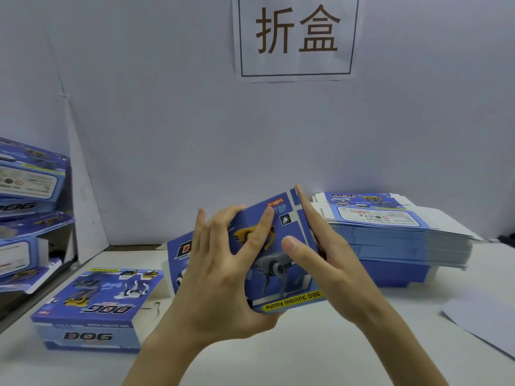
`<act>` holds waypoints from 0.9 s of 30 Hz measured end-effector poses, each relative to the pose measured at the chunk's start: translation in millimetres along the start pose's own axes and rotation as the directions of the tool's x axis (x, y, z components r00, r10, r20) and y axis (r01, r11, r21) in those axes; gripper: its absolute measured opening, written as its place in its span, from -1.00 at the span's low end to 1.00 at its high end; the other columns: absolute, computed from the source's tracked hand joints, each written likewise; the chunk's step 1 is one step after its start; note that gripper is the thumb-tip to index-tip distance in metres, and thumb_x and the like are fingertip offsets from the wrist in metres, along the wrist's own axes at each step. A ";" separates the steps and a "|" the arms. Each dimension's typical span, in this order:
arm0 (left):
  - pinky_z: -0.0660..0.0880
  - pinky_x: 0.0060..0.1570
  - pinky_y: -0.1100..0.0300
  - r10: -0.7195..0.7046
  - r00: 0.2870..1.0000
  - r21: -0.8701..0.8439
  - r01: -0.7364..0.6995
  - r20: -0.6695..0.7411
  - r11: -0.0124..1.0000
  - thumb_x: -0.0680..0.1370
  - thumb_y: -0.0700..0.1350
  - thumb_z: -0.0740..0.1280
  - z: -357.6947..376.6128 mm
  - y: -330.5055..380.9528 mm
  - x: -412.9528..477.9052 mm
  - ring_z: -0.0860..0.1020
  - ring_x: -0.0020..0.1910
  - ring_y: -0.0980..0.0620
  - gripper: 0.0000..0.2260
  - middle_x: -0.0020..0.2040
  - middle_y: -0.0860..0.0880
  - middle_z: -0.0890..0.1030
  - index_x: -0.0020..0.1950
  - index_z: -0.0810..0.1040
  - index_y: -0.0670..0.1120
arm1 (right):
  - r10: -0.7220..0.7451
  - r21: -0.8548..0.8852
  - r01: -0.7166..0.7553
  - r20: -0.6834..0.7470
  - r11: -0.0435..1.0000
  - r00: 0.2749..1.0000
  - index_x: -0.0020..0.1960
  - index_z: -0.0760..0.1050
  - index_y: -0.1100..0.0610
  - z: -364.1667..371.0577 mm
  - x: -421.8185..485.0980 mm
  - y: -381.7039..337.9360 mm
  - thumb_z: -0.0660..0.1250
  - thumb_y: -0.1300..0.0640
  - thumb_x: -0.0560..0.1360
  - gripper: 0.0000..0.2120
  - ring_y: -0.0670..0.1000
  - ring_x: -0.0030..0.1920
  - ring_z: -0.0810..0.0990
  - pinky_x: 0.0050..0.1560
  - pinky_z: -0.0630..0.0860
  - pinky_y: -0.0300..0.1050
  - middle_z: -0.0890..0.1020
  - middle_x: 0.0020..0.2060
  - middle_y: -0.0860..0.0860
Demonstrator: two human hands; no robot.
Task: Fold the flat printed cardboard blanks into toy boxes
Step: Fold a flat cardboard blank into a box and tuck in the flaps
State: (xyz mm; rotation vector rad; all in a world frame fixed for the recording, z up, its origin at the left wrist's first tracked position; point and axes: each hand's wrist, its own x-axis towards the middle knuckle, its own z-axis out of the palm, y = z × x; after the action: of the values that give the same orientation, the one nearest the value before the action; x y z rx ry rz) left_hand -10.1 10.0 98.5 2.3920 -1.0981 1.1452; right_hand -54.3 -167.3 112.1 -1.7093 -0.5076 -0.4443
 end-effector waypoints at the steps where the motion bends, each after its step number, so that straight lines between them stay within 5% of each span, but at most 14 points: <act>1: -0.01 0.42 -0.24 -0.001 1.000 0.006 0.001 -0.008 1.000 0.24 0.36 0.38 -0.9 0.3 0.2 0.25 0.42 -0.18 0.01 0.38 -0.19 0.22 0.54 0.10 -0.05 | 0.012 -0.012 -0.011 0.019 1.000 1.000 0.49 0.08 -0.33 0.7 -0.4 -2.1 0.33 -0.15 0.44 -0.29 -0.15 0.25 0.53 0.02 0.59 -0.23 0.44 0.36 -0.23; 7: 0.11 0.40 -0.33 0.017 1.000 0.002 -0.016 -0.022 1.000 0.24 0.35 0.35 -2.6 -1.5 0.0 0.24 0.42 -0.18 -0.02 0.37 -0.21 0.23 0.53 0.13 -0.06 | 0.004 -0.247 -0.001 0.010 0.969 1.000 0.48 -0.02 -0.39 3.8 -2.2 -5.4 0.25 -0.31 0.40 -0.27 -0.09 0.46 0.30 0.35 0.42 0.08 0.28 0.46 -0.24; 12: 0.05 0.44 -0.27 0.030 0.999 0.002 -0.030 -0.019 1.000 0.24 0.37 0.36 -10.2 -3.9 1.3 0.23 0.42 -0.14 -0.01 0.38 -0.20 0.25 0.54 0.13 -0.05 | -0.031 -0.064 0.034 0.047 0.997 0.998 0.43 0.01 -0.47 5.1 -3.7 -12.4 0.32 -0.21 0.40 -0.27 -0.14 0.32 0.47 0.12 0.57 -0.17 0.35 0.41 -0.26; 17: 0.09 0.43 -0.29 0.036 0.999 0.016 -0.036 -0.005 0.999 0.24 0.37 0.34 -15.2 -5.8 0.4 0.24 0.41 -0.15 -0.03 0.37 -0.22 0.28 0.54 0.16 -0.04 | -0.014 -0.161 0.024 0.061 0.987 0.998 0.39 -0.06 -0.54 10.9 -6.5 -12.0 0.38 -0.24 0.35 -0.19 -0.05 0.46 0.31 0.20 0.55 0.01 0.18 0.50 -0.24; 22: 0.10 0.42 -0.29 0.031 0.999 -0.009 -0.031 0.017 0.999 0.23 0.36 0.36 -12.6 -7.3 -0.7 0.27 0.40 -0.17 -0.01 0.37 -0.18 0.28 0.55 0.12 -0.01 | 0.040 -0.153 -0.026 0.087 0.988 0.995 0.37 -0.08 -0.58 12.1 -7.9 -12.9 0.41 -0.25 0.32 -0.16 -0.01 0.47 0.28 0.09 0.61 -0.06 0.10 0.51 -0.28; 27: 0.07 0.45 -0.28 0.038 0.999 -0.045 -0.037 0.024 0.998 0.21 0.32 0.44 -12.8 -9.0 -0.5 0.27 0.42 -0.18 0.02 0.39 -0.18 0.26 0.55 0.13 -0.01 | 0.058 -0.148 -0.038 0.127 0.988 0.990 0.37 -0.13 -0.57 6.5 -6.9 -10.2 0.36 -0.33 0.31 -0.17 -0.07 0.53 0.14 0.35 0.42 0.10 0.05 0.52 -0.31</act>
State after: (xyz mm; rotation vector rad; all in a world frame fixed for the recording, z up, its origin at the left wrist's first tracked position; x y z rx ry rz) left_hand -10.8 23.1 107.2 2.3674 -1.1693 1.0937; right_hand -65.6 -159.9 115.4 -1.8966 -0.5384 -0.3421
